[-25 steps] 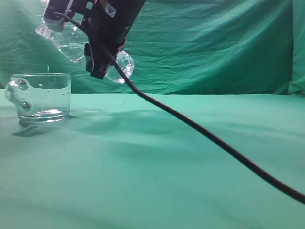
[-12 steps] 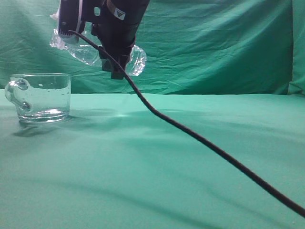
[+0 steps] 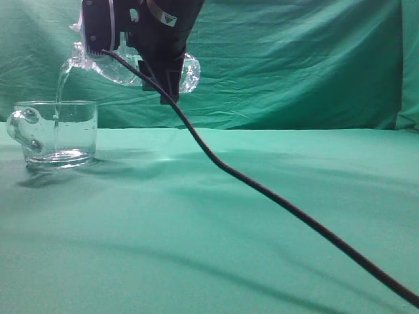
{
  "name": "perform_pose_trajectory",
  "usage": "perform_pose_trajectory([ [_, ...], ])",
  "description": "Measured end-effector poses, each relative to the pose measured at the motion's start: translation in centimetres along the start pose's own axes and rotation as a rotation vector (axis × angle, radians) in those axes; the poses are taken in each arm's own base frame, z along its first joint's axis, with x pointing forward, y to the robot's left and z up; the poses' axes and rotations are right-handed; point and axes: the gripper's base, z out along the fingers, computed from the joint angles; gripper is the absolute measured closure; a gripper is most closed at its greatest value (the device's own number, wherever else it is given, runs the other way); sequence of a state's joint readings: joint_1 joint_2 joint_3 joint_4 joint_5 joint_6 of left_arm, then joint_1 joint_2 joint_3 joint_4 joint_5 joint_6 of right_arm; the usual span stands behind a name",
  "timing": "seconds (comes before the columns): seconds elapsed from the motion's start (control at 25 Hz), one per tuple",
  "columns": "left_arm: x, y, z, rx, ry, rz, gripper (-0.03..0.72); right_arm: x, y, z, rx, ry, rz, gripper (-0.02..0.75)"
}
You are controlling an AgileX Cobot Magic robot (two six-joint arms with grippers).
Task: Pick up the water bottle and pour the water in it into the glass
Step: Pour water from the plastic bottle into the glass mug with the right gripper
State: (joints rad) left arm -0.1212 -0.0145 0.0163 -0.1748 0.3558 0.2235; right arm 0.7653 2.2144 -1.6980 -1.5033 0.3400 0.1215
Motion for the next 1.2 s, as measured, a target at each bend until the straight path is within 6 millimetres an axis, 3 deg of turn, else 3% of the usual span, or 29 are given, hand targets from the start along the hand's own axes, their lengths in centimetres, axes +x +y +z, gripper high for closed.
perform_pose_trajectory([
  [1.2,0.00,0.00,0.00,0.000,0.000,0.000,0.688,0.17,-0.33,-0.01,0.036,0.020,-0.045,0.459],
])
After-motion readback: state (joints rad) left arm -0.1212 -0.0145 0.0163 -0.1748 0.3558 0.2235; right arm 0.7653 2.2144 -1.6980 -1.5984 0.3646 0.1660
